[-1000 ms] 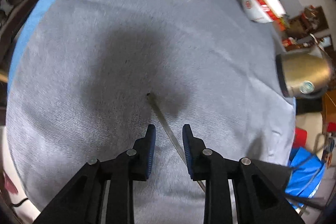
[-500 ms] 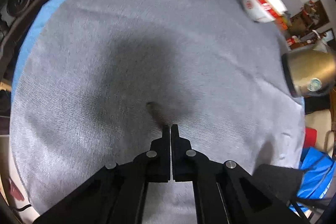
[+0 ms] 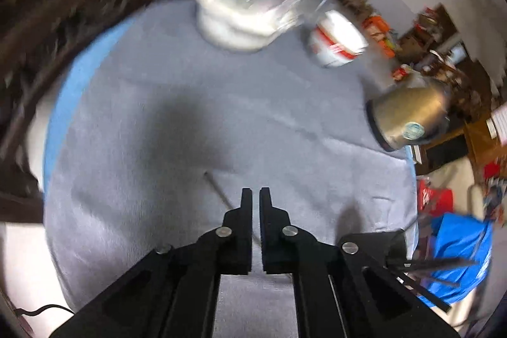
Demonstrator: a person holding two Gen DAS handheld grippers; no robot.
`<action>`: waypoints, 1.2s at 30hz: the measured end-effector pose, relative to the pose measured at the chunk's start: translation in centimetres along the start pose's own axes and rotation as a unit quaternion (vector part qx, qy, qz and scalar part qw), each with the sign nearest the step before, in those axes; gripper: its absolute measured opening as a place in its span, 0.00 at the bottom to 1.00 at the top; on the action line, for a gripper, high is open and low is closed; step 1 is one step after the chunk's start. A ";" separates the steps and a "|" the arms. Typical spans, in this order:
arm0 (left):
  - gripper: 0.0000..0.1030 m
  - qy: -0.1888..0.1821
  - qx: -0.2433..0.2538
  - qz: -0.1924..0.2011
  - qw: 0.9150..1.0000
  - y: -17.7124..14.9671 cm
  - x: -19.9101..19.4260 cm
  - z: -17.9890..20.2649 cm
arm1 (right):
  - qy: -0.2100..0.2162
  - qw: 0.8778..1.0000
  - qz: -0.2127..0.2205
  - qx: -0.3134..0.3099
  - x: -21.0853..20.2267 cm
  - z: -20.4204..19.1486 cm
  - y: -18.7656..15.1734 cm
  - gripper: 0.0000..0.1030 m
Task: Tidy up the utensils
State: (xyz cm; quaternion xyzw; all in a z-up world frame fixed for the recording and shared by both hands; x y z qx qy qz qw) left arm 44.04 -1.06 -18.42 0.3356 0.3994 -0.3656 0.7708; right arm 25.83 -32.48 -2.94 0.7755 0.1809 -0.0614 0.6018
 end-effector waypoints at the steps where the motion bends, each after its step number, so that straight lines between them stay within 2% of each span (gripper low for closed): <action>1: 0.05 0.005 -0.012 -0.011 1.000 0.1 1.0 -0.7 | 0.001 1.000 -0.003 0.002 0.1 -0.1 -0.2 0.06; 3: 0.14 0.020 -0.029 -0.035 0.999 0.3 3.1 -1.9 | 0.003 1.000 -0.008 0.006 0.5 0.0 -0.6 0.06; 6: 0.26 0.048 -0.050 -0.050 0.996 0.6 5.7 -2.8 | 0.002 1.000 -0.011 0.010 0.8 0.5 -0.8 0.06; 9: 0.26 0.061 -0.065 -0.065 0.994 0.5 7.7 -2.9 | -0.002 1.000 -0.013 0.018 0.8 1.5 -1.0 0.06; 12: 0.26 0.091 -0.077 -0.084 0.989 -0.1 9.2 -3.4 | -0.004 1.000 -0.012 0.029 0.8 2.6 -1.2 0.06; 13: 0.27 0.095 -0.076 -0.064 0.991 0.2 9.1 -3.2 | -0.004 0.999 -0.011 0.032 0.9 2.9 -1.2 0.06; 16: 0.26 0.115 -0.060 -0.059 0.990 0.1 9.7 -2.8 | -0.003 0.999 -0.012 0.039 1.0 3.7 -1.4 0.06; 17: 0.21 0.121 -0.057 -0.053 0.990 0.2 9.7 -2.8 | -0.002 0.999 -0.012 0.041 1.0 3.8 -1.5 0.06; 18: 0.11 0.131 -0.048 -0.048 0.989 0.1 9.9 -2.8 | -0.001 0.999 -0.012 0.043 1.1 4.0 -1.6 0.06; 19: 0.10 0.137 -0.038 -0.041 0.989 0.1 10.0 -2.7 | -0.001 0.999 -0.012 0.044 1.1 4.0 -1.6 0.06; 23: 0.05 0.116 -0.029 -0.029 0.992 -0.5 9.8 -2.2 | 0.000 0.999 -0.010 0.043 0.9 4.0 -1.5 0.06; 26: 0.05 0.103 -0.004 -0.002 0.995 -0.8 8.1 -1.0 | -0.001 0.999 -0.004 0.036 0.4 3.6 -1.0 0.06; 31: 0.05 0.055 0.045 0.050 0.996 -1.6 2.5 1.8 | -0.003 1.000 0.010 0.025 0.0 2.3 0.1 0.06; 36: 0.05 -0.001 0.098 0.118 0.988 -1.7 -5.5 4.4 | -0.007 1.000 0.026 0.011 -0.4 0.9 1.5 0.06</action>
Point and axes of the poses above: each gripper's, at about its wrist camera, not at the fingertips, and x roughly the way its jaws point, z to its right, y to its top, the point moved 9 cm from there along x, roughly the way its jaws point, and after that the axes turned 10 degrees about -x, right-handed, at the moved point
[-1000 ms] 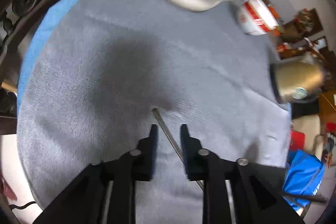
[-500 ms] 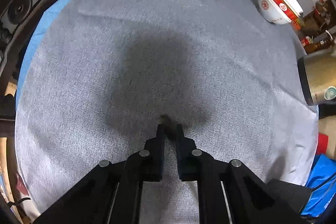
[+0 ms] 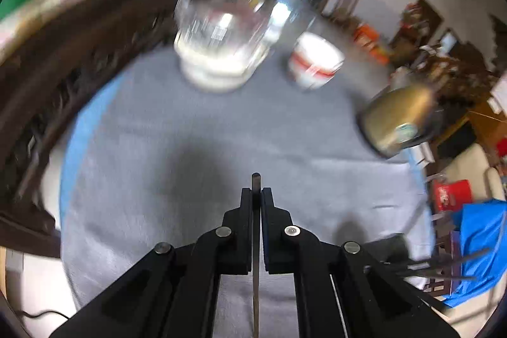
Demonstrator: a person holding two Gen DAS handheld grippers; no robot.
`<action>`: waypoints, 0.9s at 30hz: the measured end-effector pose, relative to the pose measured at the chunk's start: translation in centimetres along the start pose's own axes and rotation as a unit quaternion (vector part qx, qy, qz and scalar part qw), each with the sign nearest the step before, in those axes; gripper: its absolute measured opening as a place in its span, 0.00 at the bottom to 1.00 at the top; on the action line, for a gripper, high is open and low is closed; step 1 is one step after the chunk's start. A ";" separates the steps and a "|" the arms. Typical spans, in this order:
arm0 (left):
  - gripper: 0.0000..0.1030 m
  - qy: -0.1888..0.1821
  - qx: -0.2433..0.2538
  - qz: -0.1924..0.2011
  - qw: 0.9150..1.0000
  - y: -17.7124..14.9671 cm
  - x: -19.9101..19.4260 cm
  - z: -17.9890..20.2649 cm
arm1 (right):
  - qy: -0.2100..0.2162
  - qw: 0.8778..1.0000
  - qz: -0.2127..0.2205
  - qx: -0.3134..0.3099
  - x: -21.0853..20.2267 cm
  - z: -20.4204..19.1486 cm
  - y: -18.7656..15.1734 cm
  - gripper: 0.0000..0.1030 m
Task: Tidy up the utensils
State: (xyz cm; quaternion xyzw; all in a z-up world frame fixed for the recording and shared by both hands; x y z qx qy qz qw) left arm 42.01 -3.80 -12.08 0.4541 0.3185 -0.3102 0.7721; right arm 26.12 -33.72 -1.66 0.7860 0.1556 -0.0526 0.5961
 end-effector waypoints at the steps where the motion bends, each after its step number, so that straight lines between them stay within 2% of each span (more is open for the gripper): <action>1: 0.05 -0.010 0.008 0.013 1.000 0.5 -1.3 0.6 | -0.002 1.000 0.004 -0.003 0.0 -0.2 0.4 0.06; 4: 0.05 -0.039 0.030 0.057 0.997 2.9 -5.5 2.4 | -0.008 1.000 0.015 -0.012 0.1 -0.7 1.7 0.06; 8: 0.05 -0.076 0.051 0.124 0.988 5.5 -11.1 5.1 | -0.029 0.998 0.038 -0.027 0.3 -1.0 3.9 0.06; 11: 0.05 -0.105 0.067 0.182 0.975 7.5 -14.9 7.5 | -0.041 0.997 0.059 -0.033 0.3 -1.1 5.4 0.06; 14: 0.05 -0.134 0.072 0.221 0.963 8.4 -17.4 9.3 | -0.054 0.995 0.080 -0.028 0.4 -0.8 6.3 0.06; 17: 0.05 -0.162 0.069 0.230 0.957 8.8 -17.8 11.3 | -0.064 0.994 0.092 -0.011 1.3 -0.1 6.7 0.06; 21: 0.05 -0.190 0.061 0.218 0.955 8.4 -15.8 14.2 | -0.088 0.991 0.101 -0.002 3.1 0.5 6.4 0.06; 24: 0.05 -0.200 0.061 0.206 0.956 7.2 -14.2 15.9 | -0.113 0.988 0.100 -0.019 4.3 0.7 5.5 0.06; 27: 0.05 -0.186 0.077 0.183 0.962 5.3 -12.3 17.2 | -0.115 0.989 0.086 -0.021 5.7 0.9 4.3 0.06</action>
Point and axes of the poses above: each gripper's, at about its wrist camera, not at the fingertips, and x roughly the way its jaws point, z to its right, y to its top, the point moved 9 cm from there along x, roughly the way its jaws point, and after that the axes turned 10 degrees about -x, right-handed, at the moved point
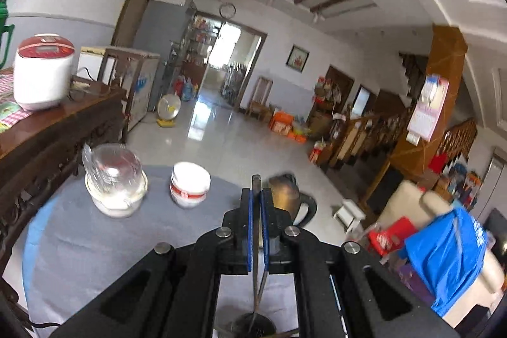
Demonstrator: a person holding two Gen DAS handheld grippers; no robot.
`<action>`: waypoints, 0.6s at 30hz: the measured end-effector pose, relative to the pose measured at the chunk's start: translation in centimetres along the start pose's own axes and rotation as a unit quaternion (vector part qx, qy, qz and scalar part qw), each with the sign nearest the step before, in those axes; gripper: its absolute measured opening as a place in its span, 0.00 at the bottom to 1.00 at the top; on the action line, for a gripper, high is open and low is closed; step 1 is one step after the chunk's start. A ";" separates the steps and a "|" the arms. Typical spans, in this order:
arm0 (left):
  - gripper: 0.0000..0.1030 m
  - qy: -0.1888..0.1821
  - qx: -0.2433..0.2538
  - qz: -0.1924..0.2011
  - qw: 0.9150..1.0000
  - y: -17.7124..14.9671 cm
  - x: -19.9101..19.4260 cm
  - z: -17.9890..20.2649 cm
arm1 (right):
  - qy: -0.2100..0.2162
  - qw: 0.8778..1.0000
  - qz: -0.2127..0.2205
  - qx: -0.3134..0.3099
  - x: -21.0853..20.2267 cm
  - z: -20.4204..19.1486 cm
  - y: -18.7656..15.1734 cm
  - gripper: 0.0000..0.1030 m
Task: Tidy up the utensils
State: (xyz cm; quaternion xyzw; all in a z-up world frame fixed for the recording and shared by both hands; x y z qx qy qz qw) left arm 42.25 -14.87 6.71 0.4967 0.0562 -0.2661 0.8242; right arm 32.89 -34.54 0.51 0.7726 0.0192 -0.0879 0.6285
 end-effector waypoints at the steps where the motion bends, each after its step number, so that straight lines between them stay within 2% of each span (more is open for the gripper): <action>1: 0.05 0.004 0.005 -0.010 1.000 -0.8 0.5 0.1 | 0.000 1.000 -0.006 -0.003 0.3 0.0 -0.5 0.06; 8: 0.05 0.055 0.048 -0.060 0.995 -5.9 3.3 -0.1 | 0.018 0.999 -0.035 -0.014 -0.3 -0.2 -2.4 0.06; 12: 0.05 0.063 0.077 -0.095 0.990 -8.1 3.7 0.0 | 0.034 0.998 -0.051 -0.023 -0.8 -0.7 -2.8 0.07; 15: 0.05 0.054 0.087 -0.114 0.988 -9.0 2.7 0.2 | 0.048 0.996 -0.068 -0.016 -1.4 -0.9 -3.4 0.08; 18: 0.06 0.048 0.108 -0.105 0.987 -8.9 0.5 0.4 | 0.061 0.994 -0.087 0.002 -1.9 -0.7 -3.8 0.09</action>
Point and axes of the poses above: each gripper's, at about its wrist camera, not at the fingertips, and x roughly the way its jaws point, z to its right, y to its top, the point moved 9 cm from there along x, roughly the way its jaws point, and after that the axes turned 10 degrees about -x, right-handed, at the moved point
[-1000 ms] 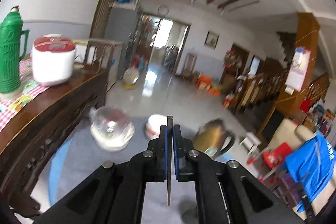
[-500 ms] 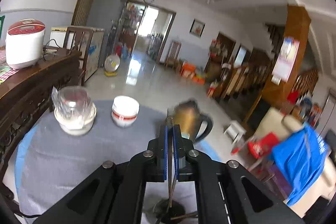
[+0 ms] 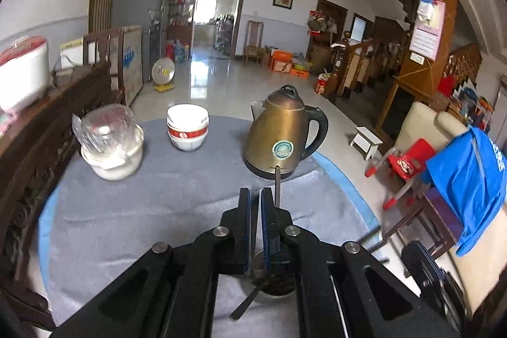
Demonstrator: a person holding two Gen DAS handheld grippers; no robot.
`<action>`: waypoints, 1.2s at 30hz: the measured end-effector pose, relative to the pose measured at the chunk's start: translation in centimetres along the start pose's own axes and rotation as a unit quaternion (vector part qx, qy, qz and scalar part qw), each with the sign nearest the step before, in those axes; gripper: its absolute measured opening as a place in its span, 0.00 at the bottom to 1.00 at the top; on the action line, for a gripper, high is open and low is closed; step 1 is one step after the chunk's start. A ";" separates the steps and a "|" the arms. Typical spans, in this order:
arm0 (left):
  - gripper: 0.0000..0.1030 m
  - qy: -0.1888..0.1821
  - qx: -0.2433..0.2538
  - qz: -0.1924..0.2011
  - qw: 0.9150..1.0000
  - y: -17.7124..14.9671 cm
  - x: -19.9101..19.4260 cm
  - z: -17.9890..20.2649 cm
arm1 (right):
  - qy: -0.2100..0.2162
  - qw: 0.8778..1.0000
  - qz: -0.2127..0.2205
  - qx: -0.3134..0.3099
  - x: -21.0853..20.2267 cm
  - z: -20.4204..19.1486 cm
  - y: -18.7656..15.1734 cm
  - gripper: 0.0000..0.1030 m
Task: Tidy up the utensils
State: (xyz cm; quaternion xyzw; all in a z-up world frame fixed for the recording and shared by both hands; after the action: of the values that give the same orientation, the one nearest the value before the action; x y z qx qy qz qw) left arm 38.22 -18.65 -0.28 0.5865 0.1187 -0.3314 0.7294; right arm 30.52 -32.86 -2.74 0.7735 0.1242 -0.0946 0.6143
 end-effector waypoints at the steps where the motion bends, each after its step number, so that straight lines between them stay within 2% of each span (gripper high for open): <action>1: 0.09 0.001 0.008 0.008 1.000 0.0 -1.1 -0.2 | 0.004 1.000 -0.002 0.007 -0.4 0.0 -0.2 0.09; 2: 0.20 0.001 0.015 0.017 1.000 0.1 -2.2 -0.4 | 0.009 1.000 -0.002 0.013 -0.7 0.1 -0.3 0.10; 3: 0.42 0.002 0.020 0.026 0.999 0.2 -3.2 -0.5 | 0.012 1.000 -0.002 0.017 -1.1 0.2 -0.4 0.13; 5: 0.61 0.010 0.030 0.060 0.998 0.5 -5.8 -1.1 | 0.018 1.000 0.000 0.026 -2.2 0.3 -0.7 0.26; 7: 0.62 0.026 0.048 0.099 0.994 0.8 -8.7 -1.8 | 0.021 0.999 0.013 0.033 -3.5 0.5 -0.8 0.70; 8: 0.67 0.035 0.057 0.113 0.991 0.7 -10.2 -2.2 | 0.017 0.999 0.023 0.034 -4.2 0.6 -0.7 0.73; 9: 0.74 0.042 0.061 0.118 0.990 0.7 -11.1 -2.5 | 0.012 0.999 0.031 0.030 -4.9 0.6 -0.7 0.73; 13: 0.82 0.059 0.059 0.133 0.988 -0.6 -14.8 -4.2 | 0.007 0.999 0.043 0.013 -7.5 -0.4 -0.4 0.73; 15: 0.93 0.070 0.060 0.131 0.987 -1.6 -16.0 -4.8 | -0.004 0.999 0.045 -0.007 -8.5 -1.1 -0.3 0.73; 17: 0.97 0.080 0.069 0.128 0.986 -3.1 -17.0 -5.2 | -0.021 0.998 0.043 -0.031 -9.8 -2.1 -0.3 0.73; 21: 0.98 0.099 0.081 0.104 0.986 -5.7 -17.7 -5.9 | -0.045 0.996 0.033 -0.070 -11.9 -3.7 -1.1 0.73; 25: 0.98 0.124 0.078 0.092 0.985 -7.7 -18.2 -6.6 | -0.052 0.995 0.022 -0.079 -13.7 -4.7 -2.0 0.73; 29: 0.98 0.152 0.079 0.100 0.980 -8.7 -19.4 -7.4 | -0.064 0.994 0.010 -0.091 -15.3 -5.3 -3.2 0.73; 36: 0.98 0.174 0.081 0.117 0.975 -9.5 -20.7 -8.1 | -0.078 0.993 -0.014 -0.091 -15.9 -5.3 -4.8 0.73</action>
State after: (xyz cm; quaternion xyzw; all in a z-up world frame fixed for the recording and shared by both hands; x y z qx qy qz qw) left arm 18.49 -4.83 1.61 0.7018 0.1470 -0.1455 0.6817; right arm 13.86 -27.91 -1.18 0.7026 0.0945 -0.1517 0.6888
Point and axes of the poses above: each gripper's, at about its wrist camera, not at the fingertips, and x roughly the way its jaws point, z to its right, y to its top, the point moved 9 cm from there along x, roughly the way its jaws point, and after that the axes turned 10 degrees about -x, right-handed, at the moved point
